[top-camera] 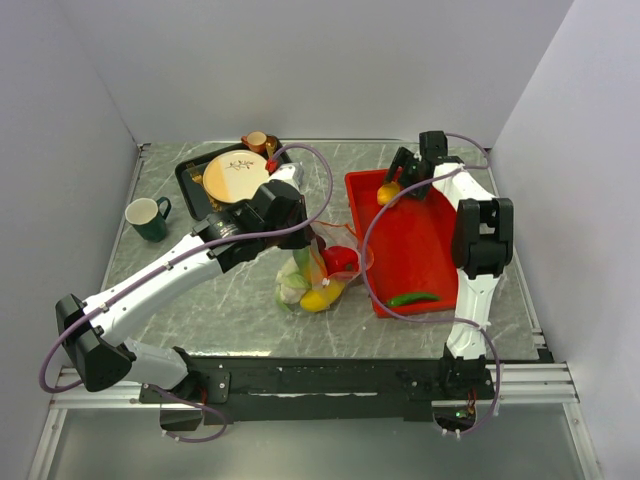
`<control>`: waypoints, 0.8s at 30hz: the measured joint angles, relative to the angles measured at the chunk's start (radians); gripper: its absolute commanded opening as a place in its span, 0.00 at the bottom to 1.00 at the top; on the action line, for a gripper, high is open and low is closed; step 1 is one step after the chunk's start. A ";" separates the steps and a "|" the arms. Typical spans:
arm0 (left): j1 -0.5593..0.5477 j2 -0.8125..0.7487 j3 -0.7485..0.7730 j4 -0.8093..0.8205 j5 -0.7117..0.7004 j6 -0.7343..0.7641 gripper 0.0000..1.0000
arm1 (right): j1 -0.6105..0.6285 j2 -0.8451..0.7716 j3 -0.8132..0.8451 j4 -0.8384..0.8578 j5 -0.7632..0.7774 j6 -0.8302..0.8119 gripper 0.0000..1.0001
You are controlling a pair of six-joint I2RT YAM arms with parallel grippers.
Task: Place the food in the zip-top bag and seal the zipper
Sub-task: Pick up the fake fruit from the bin.
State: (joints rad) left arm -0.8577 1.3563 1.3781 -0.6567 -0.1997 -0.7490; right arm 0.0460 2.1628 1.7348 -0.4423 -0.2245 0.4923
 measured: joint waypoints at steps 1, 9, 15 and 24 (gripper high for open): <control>0.000 0.000 0.000 0.000 0.000 0.000 0.01 | 0.000 0.001 0.000 0.000 -0.011 0.000 0.88; 0.000 -0.022 -0.024 -0.003 -0.008 -0.008 0.01 | 0.000 0.007 -0.001 0.000 -0.059 0.001 0.84; 0.000 -0.037 -0.028 -0.003 -0.008 -0.013 0.01 | 0.000 0.008 -0.007 -0.002 -0.039 -0.005 0.65; 0.000 -0.037 -0.035 0.002 -0.004 -0.014 0.01 | 0.001 -0.056 -0.122 0.031 -0.006 -0.031 0.57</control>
State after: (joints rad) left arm -0.8577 1.3193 1.3430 -0.6548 -0.2039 -0.7635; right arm 0.0471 2.1071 1.6127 -0.4118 -0.2302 0.4610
